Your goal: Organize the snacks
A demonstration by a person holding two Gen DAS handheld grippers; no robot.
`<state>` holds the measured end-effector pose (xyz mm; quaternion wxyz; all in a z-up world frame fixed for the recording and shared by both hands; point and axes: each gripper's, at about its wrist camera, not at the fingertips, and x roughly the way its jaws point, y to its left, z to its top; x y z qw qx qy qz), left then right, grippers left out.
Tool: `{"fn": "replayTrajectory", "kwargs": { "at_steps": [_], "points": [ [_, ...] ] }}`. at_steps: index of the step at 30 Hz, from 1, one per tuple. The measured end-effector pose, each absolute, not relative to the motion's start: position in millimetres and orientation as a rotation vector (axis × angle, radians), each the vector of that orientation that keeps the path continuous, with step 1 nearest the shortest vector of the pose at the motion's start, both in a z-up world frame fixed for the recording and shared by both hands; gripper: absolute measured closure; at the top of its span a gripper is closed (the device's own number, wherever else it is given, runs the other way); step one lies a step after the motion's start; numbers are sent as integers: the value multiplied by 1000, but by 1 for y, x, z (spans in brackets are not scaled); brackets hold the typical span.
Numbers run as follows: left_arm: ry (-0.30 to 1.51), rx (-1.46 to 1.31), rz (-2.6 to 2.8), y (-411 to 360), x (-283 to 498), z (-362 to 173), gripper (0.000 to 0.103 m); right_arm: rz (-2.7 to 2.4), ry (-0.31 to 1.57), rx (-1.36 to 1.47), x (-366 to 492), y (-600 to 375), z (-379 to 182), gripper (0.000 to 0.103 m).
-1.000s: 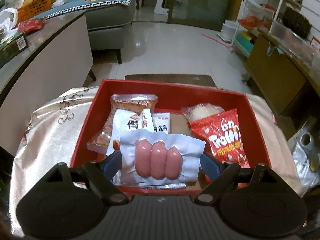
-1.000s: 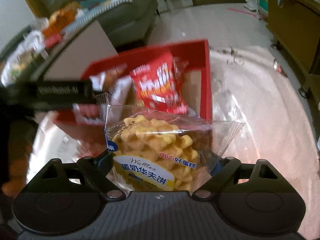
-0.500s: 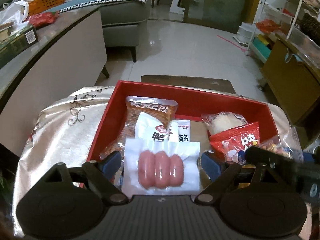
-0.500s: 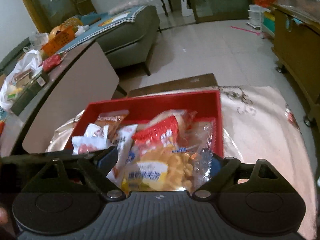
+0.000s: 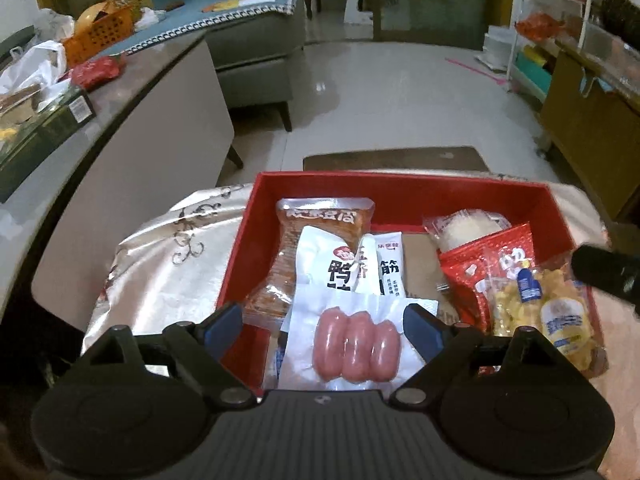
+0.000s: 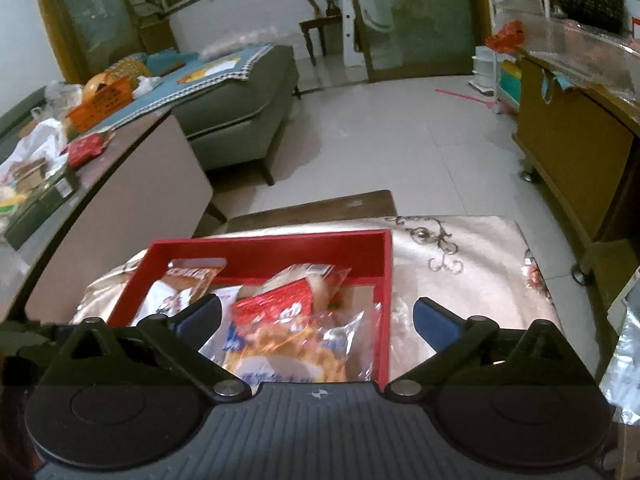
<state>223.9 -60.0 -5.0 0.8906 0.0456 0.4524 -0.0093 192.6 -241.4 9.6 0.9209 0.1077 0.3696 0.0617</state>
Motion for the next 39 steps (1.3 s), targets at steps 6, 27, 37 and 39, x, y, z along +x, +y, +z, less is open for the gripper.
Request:
{"fn": "replayTrajectory", "kwargs": {
  "at_steps": [6,27,37,39],
  "points": [
    [909,-11,-37,-40,197,10,21,164,751,191,171,-230,21,0],
    [756,16,-68,-32,58,45,7,206,762,224,65,-223,26,0],
    [748,-15,-77,-25,36,46,7,207,763,213,38,-219,26,0],
    [745,-15,-78,-25,33,46,7,207,764,211,35,-219,26,0]
  ]
}}
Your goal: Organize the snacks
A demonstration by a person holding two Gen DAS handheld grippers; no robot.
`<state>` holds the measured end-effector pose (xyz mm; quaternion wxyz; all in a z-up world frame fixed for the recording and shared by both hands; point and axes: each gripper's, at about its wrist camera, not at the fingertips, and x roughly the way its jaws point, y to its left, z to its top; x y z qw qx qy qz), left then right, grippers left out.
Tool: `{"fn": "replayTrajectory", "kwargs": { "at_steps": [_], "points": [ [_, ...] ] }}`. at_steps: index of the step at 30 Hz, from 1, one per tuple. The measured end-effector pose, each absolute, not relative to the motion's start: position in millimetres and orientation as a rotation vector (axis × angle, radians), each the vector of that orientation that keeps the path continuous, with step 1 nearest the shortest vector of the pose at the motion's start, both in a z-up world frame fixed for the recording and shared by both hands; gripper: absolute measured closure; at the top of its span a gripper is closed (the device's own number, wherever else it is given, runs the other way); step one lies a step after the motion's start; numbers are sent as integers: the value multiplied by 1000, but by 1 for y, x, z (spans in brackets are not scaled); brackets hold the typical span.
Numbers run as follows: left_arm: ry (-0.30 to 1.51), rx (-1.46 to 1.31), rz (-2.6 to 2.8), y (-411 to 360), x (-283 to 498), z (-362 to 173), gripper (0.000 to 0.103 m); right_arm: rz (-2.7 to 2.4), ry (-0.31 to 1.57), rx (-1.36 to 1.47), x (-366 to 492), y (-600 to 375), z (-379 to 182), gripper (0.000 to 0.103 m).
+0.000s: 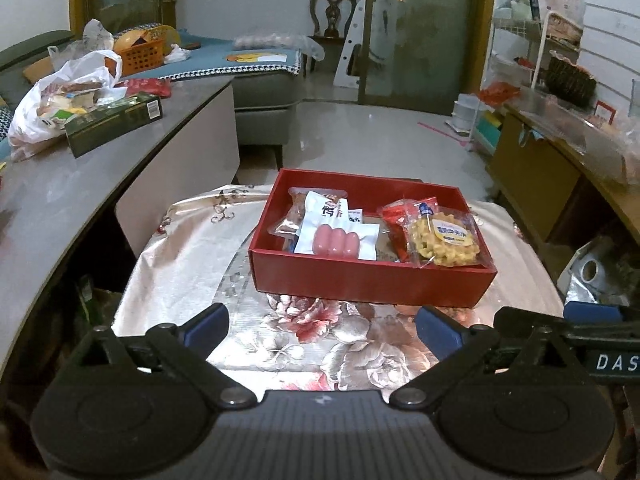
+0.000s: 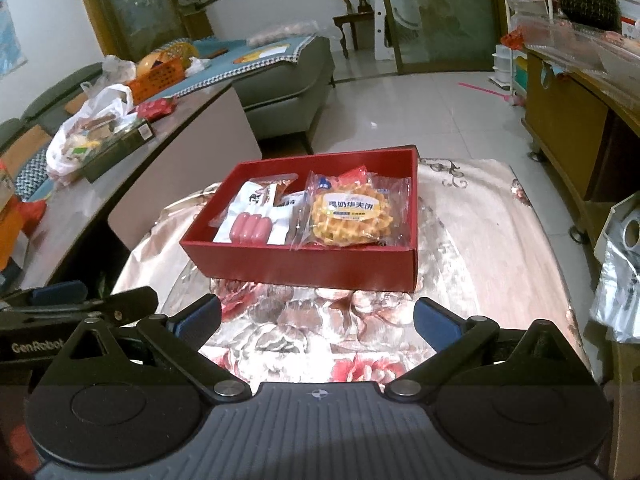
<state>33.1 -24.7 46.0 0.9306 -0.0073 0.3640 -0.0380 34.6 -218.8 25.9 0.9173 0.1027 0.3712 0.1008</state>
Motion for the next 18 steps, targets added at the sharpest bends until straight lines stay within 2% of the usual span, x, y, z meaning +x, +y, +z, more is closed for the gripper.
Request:
{"fn": "replayTrajectory", "kwargs": {
  "at_steps": [18],
  "points": [
    [734,33,-58,-28,25,42,8,224,787,188,26,-212,21,0]
  ]
}}
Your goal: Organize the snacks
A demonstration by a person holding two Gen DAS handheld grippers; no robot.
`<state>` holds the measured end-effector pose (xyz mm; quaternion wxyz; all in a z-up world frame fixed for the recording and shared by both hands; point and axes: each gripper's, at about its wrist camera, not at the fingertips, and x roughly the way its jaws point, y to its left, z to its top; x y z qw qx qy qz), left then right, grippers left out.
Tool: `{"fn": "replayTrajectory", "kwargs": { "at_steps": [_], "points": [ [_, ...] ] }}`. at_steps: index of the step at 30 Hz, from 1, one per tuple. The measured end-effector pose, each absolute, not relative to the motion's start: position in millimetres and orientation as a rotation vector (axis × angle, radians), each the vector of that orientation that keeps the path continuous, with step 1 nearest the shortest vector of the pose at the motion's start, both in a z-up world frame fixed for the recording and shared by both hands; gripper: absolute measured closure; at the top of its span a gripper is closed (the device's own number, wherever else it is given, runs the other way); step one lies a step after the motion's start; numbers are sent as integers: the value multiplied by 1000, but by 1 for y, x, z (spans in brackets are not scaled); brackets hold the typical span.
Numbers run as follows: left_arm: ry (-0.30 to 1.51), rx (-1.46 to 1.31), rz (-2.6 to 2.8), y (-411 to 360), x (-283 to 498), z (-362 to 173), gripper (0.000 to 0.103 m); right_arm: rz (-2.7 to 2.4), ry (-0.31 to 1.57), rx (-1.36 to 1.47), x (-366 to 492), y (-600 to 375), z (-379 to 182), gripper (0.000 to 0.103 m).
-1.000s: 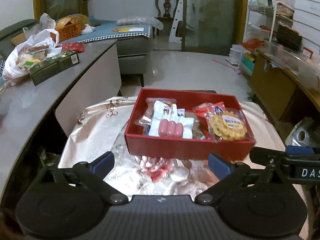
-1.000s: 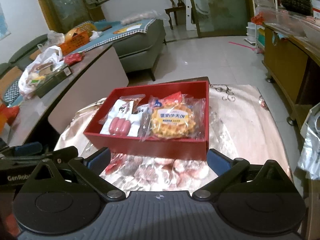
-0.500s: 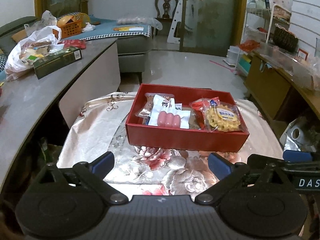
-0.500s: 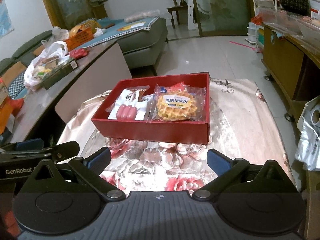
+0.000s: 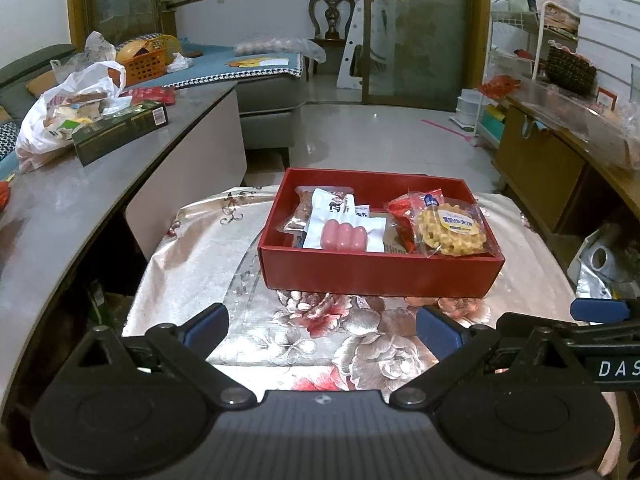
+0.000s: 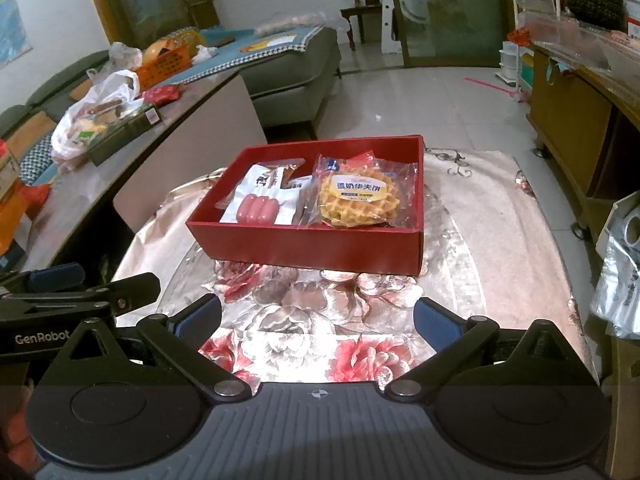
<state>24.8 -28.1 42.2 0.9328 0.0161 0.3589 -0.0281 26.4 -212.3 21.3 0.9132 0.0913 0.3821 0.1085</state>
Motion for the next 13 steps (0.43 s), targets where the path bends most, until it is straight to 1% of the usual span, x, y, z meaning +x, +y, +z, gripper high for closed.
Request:
{"fn": "replayTrajectory", "kwargs": {
  "at_steps": [13],
  "points": [
    [691,55,-36,-30,22,44,7,235,784,186,27,-212,21,0]
  ]
}}
